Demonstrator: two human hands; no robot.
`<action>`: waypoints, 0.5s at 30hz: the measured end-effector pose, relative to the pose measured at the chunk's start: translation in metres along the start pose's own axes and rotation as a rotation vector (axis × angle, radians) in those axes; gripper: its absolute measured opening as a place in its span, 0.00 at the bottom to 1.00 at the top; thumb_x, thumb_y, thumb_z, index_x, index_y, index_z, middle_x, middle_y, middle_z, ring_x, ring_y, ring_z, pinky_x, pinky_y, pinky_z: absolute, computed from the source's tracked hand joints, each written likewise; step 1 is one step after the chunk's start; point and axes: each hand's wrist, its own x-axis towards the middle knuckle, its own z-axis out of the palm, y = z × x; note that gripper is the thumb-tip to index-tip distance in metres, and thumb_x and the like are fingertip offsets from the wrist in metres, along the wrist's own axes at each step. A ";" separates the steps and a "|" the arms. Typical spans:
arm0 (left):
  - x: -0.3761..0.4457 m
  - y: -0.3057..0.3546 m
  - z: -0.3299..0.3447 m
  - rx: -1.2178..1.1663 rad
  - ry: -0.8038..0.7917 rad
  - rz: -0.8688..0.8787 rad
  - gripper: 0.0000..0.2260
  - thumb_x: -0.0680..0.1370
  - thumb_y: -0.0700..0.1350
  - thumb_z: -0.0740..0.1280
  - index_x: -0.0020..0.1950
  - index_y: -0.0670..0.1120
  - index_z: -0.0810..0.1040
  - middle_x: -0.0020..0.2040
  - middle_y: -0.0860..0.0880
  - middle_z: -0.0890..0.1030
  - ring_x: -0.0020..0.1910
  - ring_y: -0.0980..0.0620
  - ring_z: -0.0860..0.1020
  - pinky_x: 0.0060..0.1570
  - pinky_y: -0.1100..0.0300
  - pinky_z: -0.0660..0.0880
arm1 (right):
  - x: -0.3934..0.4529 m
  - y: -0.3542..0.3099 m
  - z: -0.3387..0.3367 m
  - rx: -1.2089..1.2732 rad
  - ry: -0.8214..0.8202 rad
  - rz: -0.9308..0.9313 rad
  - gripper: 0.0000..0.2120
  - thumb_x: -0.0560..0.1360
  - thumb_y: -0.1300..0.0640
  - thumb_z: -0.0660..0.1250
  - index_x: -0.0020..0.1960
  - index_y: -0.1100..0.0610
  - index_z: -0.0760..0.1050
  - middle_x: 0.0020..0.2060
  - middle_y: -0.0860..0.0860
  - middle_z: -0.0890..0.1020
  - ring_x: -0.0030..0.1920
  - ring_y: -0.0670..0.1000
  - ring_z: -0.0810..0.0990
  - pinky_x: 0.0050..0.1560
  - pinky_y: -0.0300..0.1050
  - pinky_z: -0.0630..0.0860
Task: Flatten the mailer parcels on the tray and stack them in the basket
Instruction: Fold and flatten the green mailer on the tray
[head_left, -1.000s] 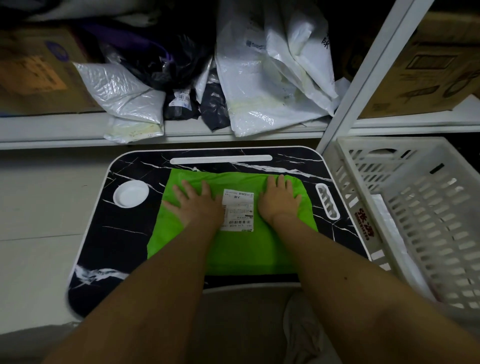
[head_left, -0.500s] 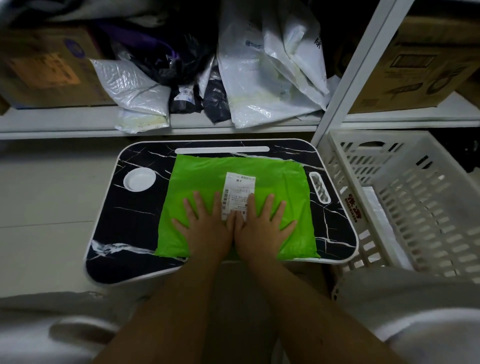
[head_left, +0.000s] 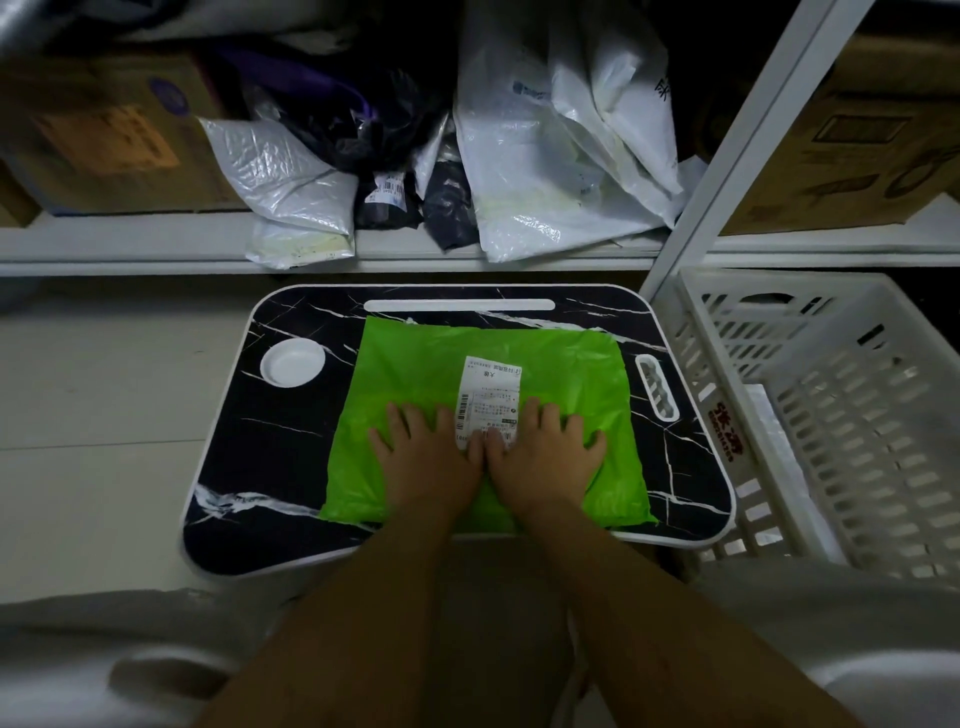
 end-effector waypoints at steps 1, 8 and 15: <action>0.002 0.000 -0.002 0.008 0.002 -0.005 0.28 0.78 0.66 0.48 0.70 0.50 0.64 0.73 0.39 0.62 0.75 0.38 0.53 0.71 0.36 0.50 | 0.004 0.003 -0.002 -0.018 0.014 -0.015 0.30 0.77 0.34 0.48 0.70 0.51 0.66 0.63 0.51 0.71 0.65 0.55 0.67 0.68 0.66 0.54; 0.034 0.009 -0.015 0.095 -0.020 -0.072 0.32 0.74 0.71 0.47 0.72 0.54 0.62 0.66 0.43 0.65 0.66 0.43 0.63 0.60 0.35 0.63 | 0.026 0.013 -0.007 0.031 -0.165 0.046 0.34 0.74 0.28 0.46 0.74 0.45 0.58 0.77 0.54 0.54 0.76 0.66 0.48 0.68 0.74 0.47; 0.054 0.012 -0.015 0.129 -0.154 -0.005 0.35 0.74 0.71 0.42 0.77 0.55 0.50 0.78 0.45 0.43 0.75 0.34 0.41 0.66 0.27 0.44 | 0.060 0.019 -0.015 -0.008 -0.337 0.081 0.36 0.73 0.25 0.43 0.77 0.39 0.47 0.78 0.58 0.46 0.76 0.67 0.45 0.68 0.74 0.49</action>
